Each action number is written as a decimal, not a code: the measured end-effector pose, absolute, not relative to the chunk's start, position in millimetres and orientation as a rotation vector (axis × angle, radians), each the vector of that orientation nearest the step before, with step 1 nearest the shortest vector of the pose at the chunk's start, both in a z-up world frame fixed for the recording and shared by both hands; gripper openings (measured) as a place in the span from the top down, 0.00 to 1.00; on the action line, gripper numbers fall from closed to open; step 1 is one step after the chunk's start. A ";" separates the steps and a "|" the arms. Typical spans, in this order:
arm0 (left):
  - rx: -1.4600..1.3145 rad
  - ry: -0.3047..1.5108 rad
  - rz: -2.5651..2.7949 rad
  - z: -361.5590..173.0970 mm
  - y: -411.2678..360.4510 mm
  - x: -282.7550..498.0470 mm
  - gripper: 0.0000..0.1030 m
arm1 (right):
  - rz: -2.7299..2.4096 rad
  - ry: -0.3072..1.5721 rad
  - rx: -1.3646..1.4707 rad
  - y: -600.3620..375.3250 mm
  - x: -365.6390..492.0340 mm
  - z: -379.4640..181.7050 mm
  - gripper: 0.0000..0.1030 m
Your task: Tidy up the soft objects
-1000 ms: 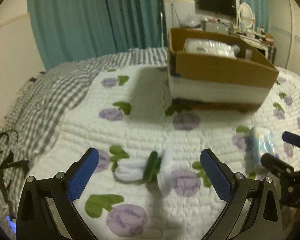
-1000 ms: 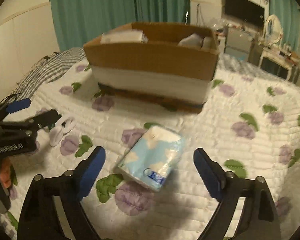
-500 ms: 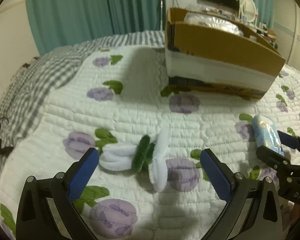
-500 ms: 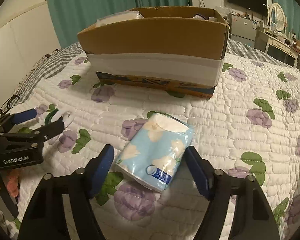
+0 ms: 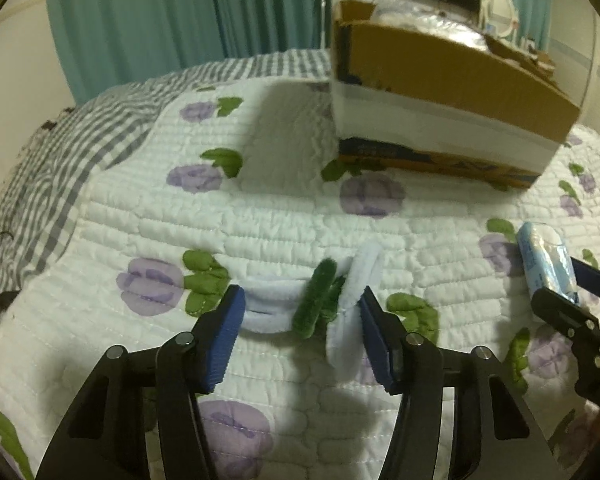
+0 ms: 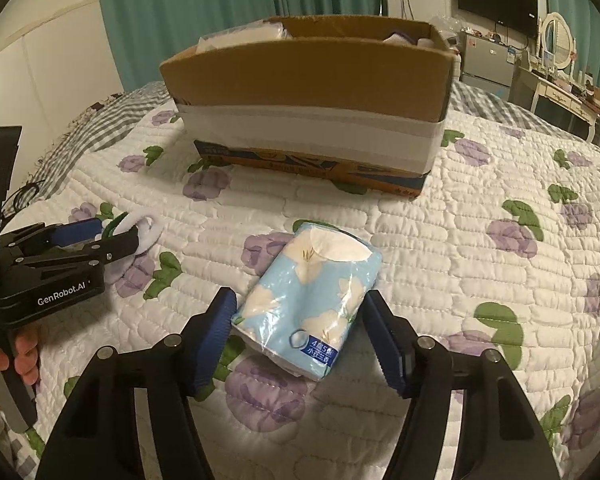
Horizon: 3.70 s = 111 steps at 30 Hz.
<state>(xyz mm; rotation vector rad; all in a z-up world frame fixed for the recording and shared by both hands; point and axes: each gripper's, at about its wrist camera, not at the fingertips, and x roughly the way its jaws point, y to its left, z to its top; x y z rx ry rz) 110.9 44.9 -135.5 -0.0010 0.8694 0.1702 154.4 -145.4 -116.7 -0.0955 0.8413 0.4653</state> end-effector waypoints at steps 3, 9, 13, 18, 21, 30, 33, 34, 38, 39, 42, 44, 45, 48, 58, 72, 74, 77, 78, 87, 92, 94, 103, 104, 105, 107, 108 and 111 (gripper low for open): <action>0.029 0.832 0.139 -129.8 37.0 102.8 0.52 | 0.461 0.826 -0.090 -153.2 149.2 -112.5 0.38; 0.048 0.815 0.039 -119.5 8.6 78.1 0.53 | 0.442 0.808 -0.080 -170.1 127.5 -102.1 0.39; 0.042 0.835 0.000 -116.1 -8.3 67.2 0.53 | 0.431 0.792 -0.072 -179.1 114.1 -90.9 0.39; 0.000 0.808 -0.023 -98.0 -19.3 49.1 0.53 | 0.436 0.761 -0.077 -183.6 94.5 -72.2 0.39; -0.024 0.800 -0.018 -86.7 -24.1 38.4 0.53 | 0.449 0.735 -0.085 -186.7 81.1 -57.5 0.39; -0.041 0.744 0.013 -40.1 -37.5 12.3 0.53 | 0.467 0.642 -0.158 -190.5 42.2 -9.2 0.39; -0.016 0.720 0.027 -23.0 -38.3 8.5 0.53 | 0.465 0.600 -0.185 -190.9 34.1 11.2 0.39; -0.016 0.716 0.030 -19.0 -37.3 8.4 0.53 | 0.457 0.583 -0.195 -191.1 31.9 19.2 0.39; -0.020 0.692 0.028 2.6 -35.0 11.5 0.53 | 0.445 0.521 -0.203 -196.9 29.5 50.9 0.39; -0.014 0.681 0.025 8.3 -35.3 12.5 0.53 | 0.444 0.513 -0.200 -198.3 30.6 56.5 0.39; 0.007 0.645 0.017 22.5 -38.1 16.8 0.53 | 0.445 0.497 -0.183 -202.8 41.1 76.9 0.39; 0.019 0.623 0.016 31.4 -39.0 23.8 0.53 | 0.455 0.487 -0.165 -204.4 51.0 88.9 0.39; 0.020 0.611 0.013 37.2 -38.7 30.2 0.53 | 0.464 0.481 -0.156 -204.6 57.7 94.8 0.39; 0.021 0.588 0.013 48.1 -37.0 48.8 0.53 | 0.471 0.462 -0.161 -201.6 76.2 106.4 0.39; -0.070 0.614 0.012 58.9 -16.5 144.0 0.53 | 0.489 0.457 -0.157 -179.5 155.7 122.8 0.39; 0.005 0.623 0.076 30.7 -7.1 248.5 0.53 | 0.465 0.494 -0.162 -141.5 276.7 102.6 0.39; 0.006 0.636 0.075 21.7 -5.4 259.2 0.53 | 0.465 0.501 -0.175 -135.7 287.2 91.9 0.39; 0.018 0.661 0.080 6.0 -2.6 272.6 0.53 | 0.462 0.525 -0.166 -132.9 306.0 74.6 0.39; 0.019 0.666 0.079 2.3 -2.2 276.3 0.53 | 0.465 0.536 -0.161 -131.7 312.4 68.6 0.39; 0.038 0.714 0.087 -22.0 -3.0 302.4 0.51 | 0.471 0.583 -0.152 -125.4 346.6 30.0 0.39; 0.013 0.708 0.074 -23.7 -2.3 302.1 0.43 | 0.447 0.575 -0.114 -130.7 358.1 29.2 0.19; 0.014 0.694 0.082 -22.6 -2.3 298.7 0.36 | 0.423 0.550 -0.096 -133.9 353.4 31.2 0.13; -0.003 0.593 0.068 36.0 -9.9 251.0 0.26 | 0.340 0.487 -0.027 -166.4 311.7 89.9 0.13; 0.005 0.569 0.074 52.2 -11.4 240.9 0.25 | 0.336 0.480 -0.026 -169.7 305.3 99.7 0.13; 0.015 0.545 0.082 66.7 -12.8 231.3 0.25 | 0.331 0.467 -0.028 -173.7 297.3 113.4 0.13; 0.036 0.499 0.095 95.0 -15.2 211.7 0.25 | 0.315 0.439 -0.048 -180.1 272.3 146.2 0.13; 0.044 0.465 0.097 114.1 -17.7 196.6 0.25 | 0.306 0.429 -0.056 -182.0 261.9 158.9 0.13; 0.057 0.389 0.104 155.6 -20.6 161.3 0.15 | 0.286 0.378 -0.077 -190.8 221.2 206.9 0.13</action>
